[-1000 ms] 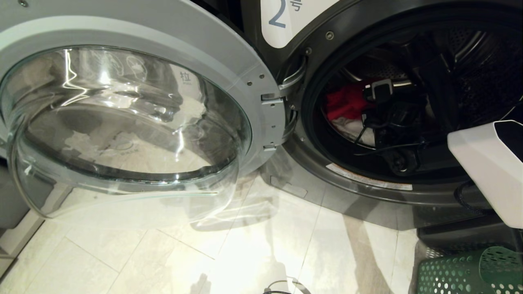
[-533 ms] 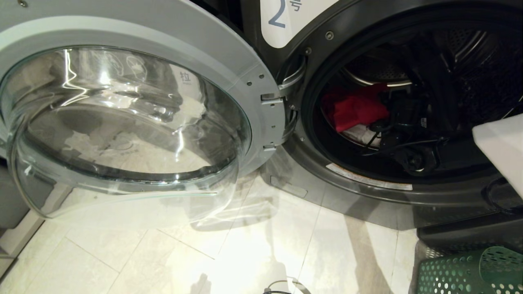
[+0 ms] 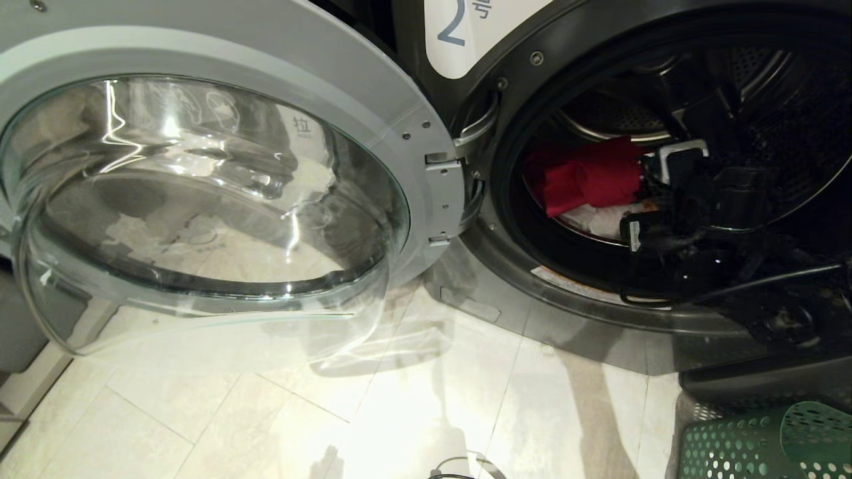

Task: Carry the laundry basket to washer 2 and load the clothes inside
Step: Close the washing machine door with the left hand

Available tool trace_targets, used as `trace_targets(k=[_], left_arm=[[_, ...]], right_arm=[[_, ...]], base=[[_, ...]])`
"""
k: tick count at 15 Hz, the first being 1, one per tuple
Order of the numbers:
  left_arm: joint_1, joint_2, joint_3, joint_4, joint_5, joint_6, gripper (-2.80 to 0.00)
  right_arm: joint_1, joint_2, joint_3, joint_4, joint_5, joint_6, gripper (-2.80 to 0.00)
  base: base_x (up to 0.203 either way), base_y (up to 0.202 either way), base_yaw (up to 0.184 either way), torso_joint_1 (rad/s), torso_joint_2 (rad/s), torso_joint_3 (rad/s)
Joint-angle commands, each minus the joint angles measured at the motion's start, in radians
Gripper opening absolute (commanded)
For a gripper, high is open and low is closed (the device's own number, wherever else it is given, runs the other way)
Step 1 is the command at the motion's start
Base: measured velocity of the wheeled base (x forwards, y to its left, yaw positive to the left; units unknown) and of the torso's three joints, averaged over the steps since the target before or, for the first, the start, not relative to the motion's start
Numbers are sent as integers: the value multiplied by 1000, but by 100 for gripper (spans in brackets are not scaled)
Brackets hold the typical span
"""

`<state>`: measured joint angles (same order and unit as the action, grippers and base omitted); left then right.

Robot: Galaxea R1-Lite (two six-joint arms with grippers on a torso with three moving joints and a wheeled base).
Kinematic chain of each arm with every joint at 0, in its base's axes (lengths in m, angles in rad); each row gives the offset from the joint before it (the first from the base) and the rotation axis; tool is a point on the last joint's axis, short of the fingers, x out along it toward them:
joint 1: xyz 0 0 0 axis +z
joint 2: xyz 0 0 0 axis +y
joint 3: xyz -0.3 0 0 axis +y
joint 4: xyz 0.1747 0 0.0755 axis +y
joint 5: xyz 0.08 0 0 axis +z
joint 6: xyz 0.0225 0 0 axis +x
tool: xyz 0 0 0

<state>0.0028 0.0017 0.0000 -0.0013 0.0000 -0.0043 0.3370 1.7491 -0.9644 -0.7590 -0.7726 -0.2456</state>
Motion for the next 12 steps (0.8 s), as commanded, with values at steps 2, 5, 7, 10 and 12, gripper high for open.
trace_targets(k=[2, 5, 7, 10, 12], left_arm=[[0, 0, 0, 0, 0, 0, -280], [0, 0, 0, 0, 0, 0, -280], [0, 0, 0, 0, 0, 0, -280], [0, 0, 0, 0, 0, 0, -280], [0, 0, 0, 0, 0, 0, -280]], right_arm=[[78, -276, 152, 77, -3, -11, -280], [133, -534, 305, 321, 6, -15, -280], [159, -686, 385, 474, 24, -16, -280], [171, -843, 499, 662, 102, 11, -280], [162, -888, 564, 681, 167, 47, -280]], base=[[0, 0, 0, 0, 0, 0], [0, 0, 0, 0, 0, 0], [0, 0, 0, 0, 0, 0], [0, 0, 0, 0, 0, 0], [0, 0, 0, 0, 0, 0]])
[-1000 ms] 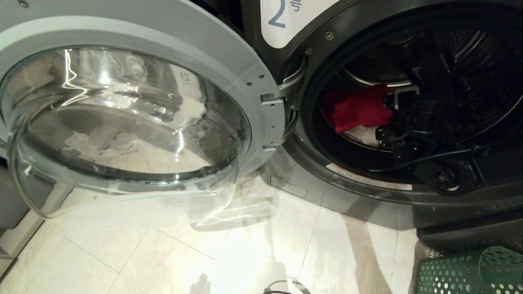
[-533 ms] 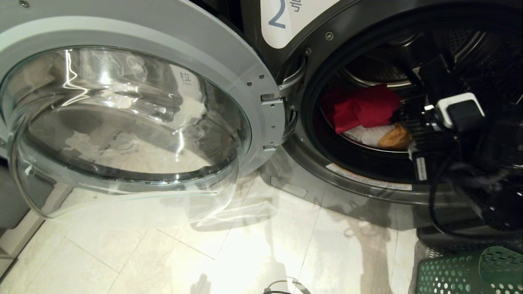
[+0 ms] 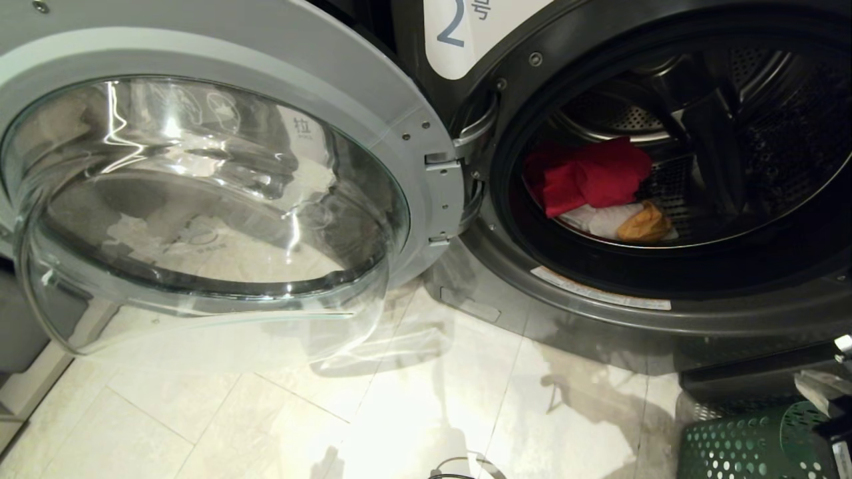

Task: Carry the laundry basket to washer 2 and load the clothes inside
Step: Close the washing machine door with the left hand

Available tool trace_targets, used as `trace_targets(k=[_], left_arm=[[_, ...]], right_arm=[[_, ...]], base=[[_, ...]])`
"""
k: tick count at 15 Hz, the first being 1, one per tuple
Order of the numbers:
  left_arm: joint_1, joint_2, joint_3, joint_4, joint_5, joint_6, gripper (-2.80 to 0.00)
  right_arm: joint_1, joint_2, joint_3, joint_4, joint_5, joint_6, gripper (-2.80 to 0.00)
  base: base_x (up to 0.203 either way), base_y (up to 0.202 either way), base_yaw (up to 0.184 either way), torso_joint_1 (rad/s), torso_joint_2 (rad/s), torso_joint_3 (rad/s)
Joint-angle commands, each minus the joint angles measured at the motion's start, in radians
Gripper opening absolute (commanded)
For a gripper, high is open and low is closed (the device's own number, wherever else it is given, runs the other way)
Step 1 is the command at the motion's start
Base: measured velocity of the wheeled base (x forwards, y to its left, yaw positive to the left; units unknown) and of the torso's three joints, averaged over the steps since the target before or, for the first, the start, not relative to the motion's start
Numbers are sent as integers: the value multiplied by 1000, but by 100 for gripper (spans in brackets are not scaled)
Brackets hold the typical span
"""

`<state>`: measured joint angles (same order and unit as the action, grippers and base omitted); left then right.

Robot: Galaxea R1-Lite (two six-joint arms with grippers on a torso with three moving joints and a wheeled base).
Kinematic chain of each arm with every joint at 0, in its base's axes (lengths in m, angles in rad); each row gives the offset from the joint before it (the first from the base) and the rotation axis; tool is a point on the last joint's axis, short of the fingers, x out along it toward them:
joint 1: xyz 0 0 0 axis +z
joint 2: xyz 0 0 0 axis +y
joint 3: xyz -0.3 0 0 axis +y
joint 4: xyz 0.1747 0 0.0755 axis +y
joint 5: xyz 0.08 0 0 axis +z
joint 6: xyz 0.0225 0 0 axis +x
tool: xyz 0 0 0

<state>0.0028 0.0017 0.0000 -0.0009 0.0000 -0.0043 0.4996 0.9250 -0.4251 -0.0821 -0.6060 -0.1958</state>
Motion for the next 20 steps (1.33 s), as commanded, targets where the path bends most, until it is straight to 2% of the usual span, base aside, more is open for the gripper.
trace_targets(k=[1, 3, 5, 8, 9, 11, 14, 15, 17, 20], left_arm=[[0, 0, 0, -1, 0, 0, -280], [0, 0, 0, -1, 0, 0, -280], [0, 0, 0, -1, 0, 0, -280], [0, 0, 0, -1, 0, 0, -280], [0, 0, 0, -1, 0, 0, -280], [0, 0, 0, -1, 0, 0, -280], [0, 0, 0, -1, 0, 0, -280], [0, 0, 0, -1, 0, 0, -280], [0, 0, 0, -1, 0, 0, -280], [0, 0, 0, -1, 0, 0, -280]], right_arm=[[-25, -78, 84, -5, 30, 22, -280], [-116, -129, 262, -71, 107, 55, -280], [-250, -236, 409, -145, 205, 67, -280], [-416, -437, 425, -75, 432, 45, -280], [-445, -514, 425, -37, 499, 42, -280], [-477, -678, 420, 42, 578, 38, -280], [-492, -906, 420, 77, 618, 36, -280], [-496, -930, 422, 81, 624, 48, -280], [-499, -924, 425, 84, 619, 134, -280], [-500, -923, 425, 84, 618, 147, -280]], base=[[0, 0, 0, 0, 0, 0], [0, 0, 0, 0, 0, 0], [0, 0, 0, 0, 0, 0], [0, 0, 0, 0, 0, 0], [0, 0, 0, 0, 0, 0], [0, 0, 0, 0, 0, 0], [0, 0, 0, 0, 0, 0], [0, 0, 0, 0, 0, 0], [0, 0, 0, 0, 0, 0], [0, 0, 0, 0, 0, 0]])
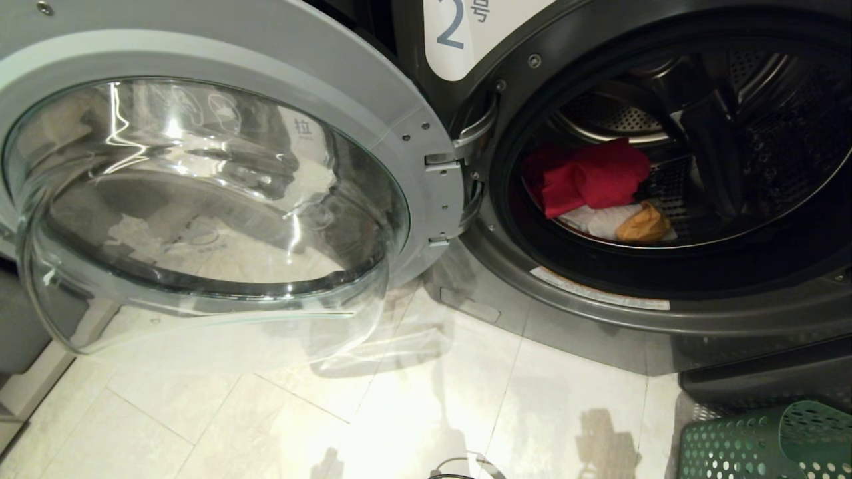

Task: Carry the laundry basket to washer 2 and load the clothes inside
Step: Close the washing machine door with the left hand

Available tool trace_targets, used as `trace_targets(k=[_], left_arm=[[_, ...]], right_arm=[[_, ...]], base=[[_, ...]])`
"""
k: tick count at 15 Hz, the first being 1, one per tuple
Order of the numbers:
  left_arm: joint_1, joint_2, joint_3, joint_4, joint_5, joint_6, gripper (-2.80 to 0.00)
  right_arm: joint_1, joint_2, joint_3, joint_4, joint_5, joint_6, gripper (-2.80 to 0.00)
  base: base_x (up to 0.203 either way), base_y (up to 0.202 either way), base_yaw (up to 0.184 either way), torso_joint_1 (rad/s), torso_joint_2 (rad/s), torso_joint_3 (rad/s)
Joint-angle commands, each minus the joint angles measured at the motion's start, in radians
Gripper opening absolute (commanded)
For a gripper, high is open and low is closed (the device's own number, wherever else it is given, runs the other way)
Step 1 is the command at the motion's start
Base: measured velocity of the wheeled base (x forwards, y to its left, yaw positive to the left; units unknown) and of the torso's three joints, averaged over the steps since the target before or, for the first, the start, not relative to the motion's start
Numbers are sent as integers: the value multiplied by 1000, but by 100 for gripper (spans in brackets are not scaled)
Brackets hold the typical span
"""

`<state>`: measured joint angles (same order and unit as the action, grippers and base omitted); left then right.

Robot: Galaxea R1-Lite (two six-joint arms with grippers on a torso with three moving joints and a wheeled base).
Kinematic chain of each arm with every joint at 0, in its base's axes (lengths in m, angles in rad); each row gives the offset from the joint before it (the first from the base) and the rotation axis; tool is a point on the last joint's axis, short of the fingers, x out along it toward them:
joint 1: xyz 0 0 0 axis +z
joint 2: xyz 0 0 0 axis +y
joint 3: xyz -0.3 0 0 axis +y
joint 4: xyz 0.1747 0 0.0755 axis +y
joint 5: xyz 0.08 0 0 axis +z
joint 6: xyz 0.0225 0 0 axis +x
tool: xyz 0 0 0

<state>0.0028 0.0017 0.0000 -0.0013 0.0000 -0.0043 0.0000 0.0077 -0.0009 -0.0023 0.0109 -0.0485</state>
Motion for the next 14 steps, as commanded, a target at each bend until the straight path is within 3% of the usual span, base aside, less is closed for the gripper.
trace_targets(k=[1, 4, 14], left_arm=[[0, 0, 0, 0, 0, 0, -280], [0, 0, 0, 0, 0, 0, -280], [0, 0, 0, 0, 0, 0, -280]], right_arm=[[0, -6, 1, 4, -5, 0, -280], [0, -6, 1, 1, -35, 65, -280], [0, -6, 1, 1, -34, 48, -280]], base=[[0, 0, 0, 0, 0, 0], [0, 0, 0, 0, 0, 0], [0, 0, 0, 0, 0, 0]])
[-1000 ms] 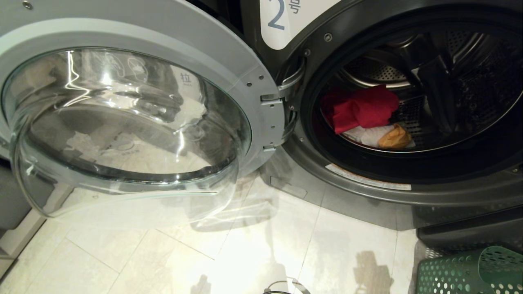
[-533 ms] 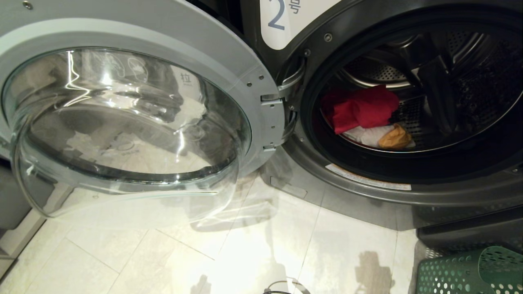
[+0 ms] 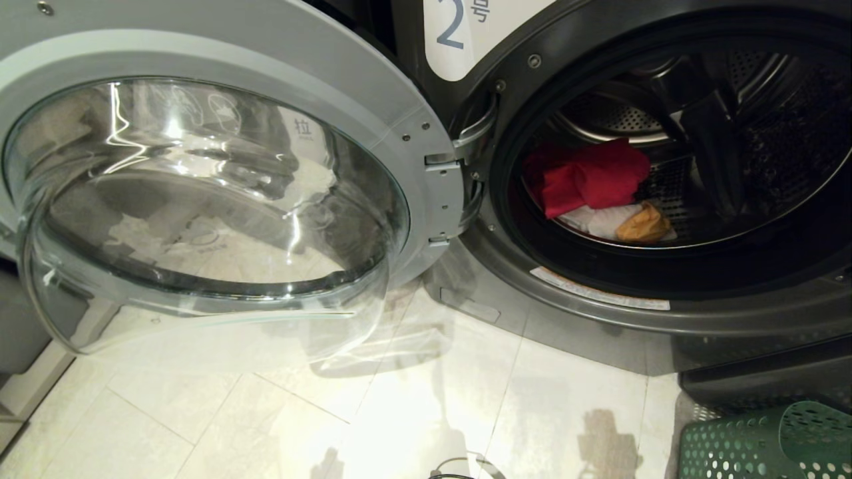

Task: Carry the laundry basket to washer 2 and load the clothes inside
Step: Close the washing machine door with the left hand

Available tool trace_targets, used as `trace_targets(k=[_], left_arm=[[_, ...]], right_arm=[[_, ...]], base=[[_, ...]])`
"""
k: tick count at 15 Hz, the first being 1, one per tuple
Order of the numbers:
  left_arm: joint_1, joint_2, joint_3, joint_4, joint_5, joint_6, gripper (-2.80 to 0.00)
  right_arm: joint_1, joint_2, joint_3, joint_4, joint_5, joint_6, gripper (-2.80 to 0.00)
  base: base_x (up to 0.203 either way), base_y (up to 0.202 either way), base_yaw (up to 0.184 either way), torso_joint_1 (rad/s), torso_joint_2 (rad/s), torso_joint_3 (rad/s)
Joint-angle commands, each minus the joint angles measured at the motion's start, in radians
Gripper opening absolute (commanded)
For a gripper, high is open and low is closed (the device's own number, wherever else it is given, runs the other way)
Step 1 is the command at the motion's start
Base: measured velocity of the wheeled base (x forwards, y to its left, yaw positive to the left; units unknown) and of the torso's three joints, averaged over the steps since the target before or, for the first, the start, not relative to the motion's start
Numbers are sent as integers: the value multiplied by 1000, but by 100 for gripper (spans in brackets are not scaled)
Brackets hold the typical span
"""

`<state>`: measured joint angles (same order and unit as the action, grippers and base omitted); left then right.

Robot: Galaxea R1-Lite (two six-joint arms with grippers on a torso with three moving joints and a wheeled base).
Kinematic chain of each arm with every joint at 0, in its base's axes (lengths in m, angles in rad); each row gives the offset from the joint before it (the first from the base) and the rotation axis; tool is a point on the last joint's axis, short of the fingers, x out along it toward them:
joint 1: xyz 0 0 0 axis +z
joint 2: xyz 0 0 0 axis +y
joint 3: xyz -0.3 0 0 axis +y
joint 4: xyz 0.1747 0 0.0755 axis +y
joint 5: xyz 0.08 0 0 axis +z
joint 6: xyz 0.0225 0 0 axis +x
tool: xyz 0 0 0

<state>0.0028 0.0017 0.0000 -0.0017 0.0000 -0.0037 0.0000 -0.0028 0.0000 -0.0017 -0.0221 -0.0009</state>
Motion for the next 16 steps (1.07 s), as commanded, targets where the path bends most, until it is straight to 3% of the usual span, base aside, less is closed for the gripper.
trace_targets(k=[1, 5, 16], left_arm=[[0, 0, 0, 0, 0, -1, -280], [0, 0, 0, -1, 0, 3, -280], [0, 0, 0, -1, 0, 4, -280]], right_arm=[[0, 4, 0, 0, -1, 1, -280], [0, 4, 0, 1, -1, 1, -280], [0, 4, 0, 2, 2, -11, -280]], base=[[0, 0, 0, 0, 0, 0], [0, 0, 0, 0, 1, 43], [0, 0, 0, 3, 3, 194]])
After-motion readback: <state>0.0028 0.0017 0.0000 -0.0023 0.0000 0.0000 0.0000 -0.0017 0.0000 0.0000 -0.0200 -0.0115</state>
